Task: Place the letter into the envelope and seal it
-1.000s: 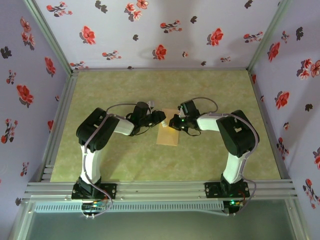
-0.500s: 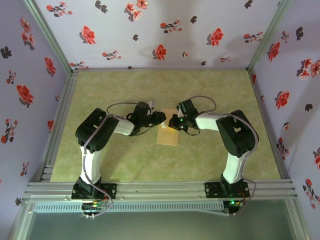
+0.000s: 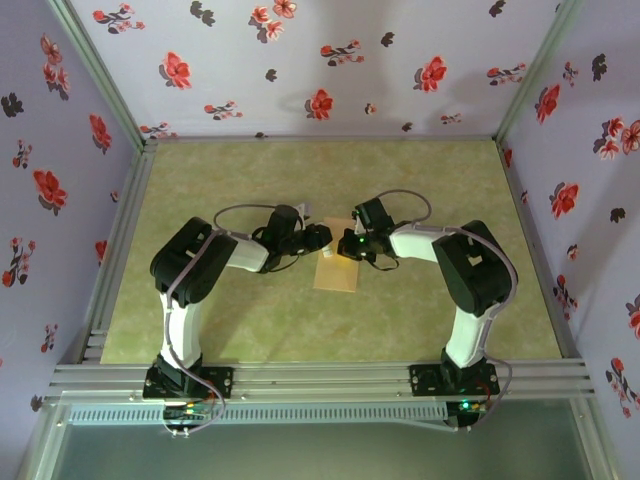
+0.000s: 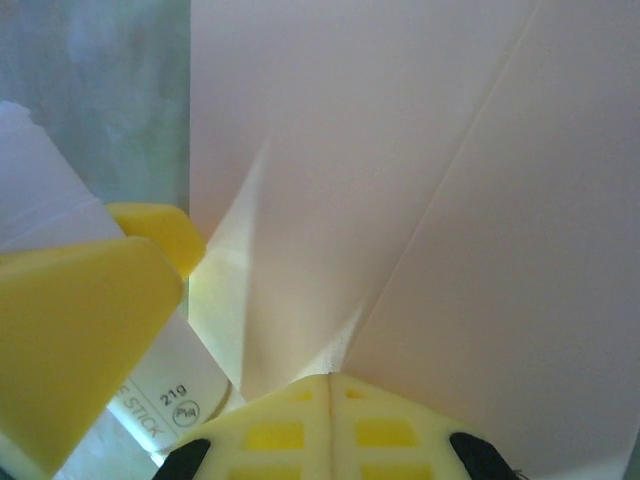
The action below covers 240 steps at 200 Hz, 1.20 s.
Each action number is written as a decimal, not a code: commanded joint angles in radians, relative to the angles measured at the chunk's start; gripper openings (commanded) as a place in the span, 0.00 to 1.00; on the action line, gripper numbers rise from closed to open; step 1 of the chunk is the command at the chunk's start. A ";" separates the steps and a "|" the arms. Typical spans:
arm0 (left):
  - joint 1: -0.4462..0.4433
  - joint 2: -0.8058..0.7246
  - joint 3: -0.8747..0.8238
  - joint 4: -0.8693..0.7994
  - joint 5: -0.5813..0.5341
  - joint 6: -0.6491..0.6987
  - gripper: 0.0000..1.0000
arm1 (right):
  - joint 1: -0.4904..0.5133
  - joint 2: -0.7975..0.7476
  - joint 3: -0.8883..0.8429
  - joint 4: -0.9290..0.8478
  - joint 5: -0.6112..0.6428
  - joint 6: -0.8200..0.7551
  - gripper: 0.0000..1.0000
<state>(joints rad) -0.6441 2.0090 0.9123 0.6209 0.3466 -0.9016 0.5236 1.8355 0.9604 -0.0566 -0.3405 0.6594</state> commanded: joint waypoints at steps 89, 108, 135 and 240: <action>-0.037 0.042 -0.085 -0.153 -0.057 -0.028 0.00 | -0.091 -0.123 -0.076 -0.058 -0.070 0.099 0.00; -0.037 0.039 -0.085 -0.153 -0.058 -0.029 0.00 | -0.098 -0.160 -0.127 0.002 -0.091 0.141 0.00; -0.037 0.039 -0.079 -0.156 -0.057 -0.029 0.00 | -0.097 -0.209 -0.215 0.148 -0.126 0.238 0.00; -0.040 0.042 -0.067 -0.168 -0.057 -0.029 0.00 | -0.033 -0.158 -0.381 0.501 -0.127 0.442 0.00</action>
<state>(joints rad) -0.6613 2.0071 0.8883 0.6697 0.2951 -0.9142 0.4812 1.6390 0.6025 0.3344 -0.4568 1.0443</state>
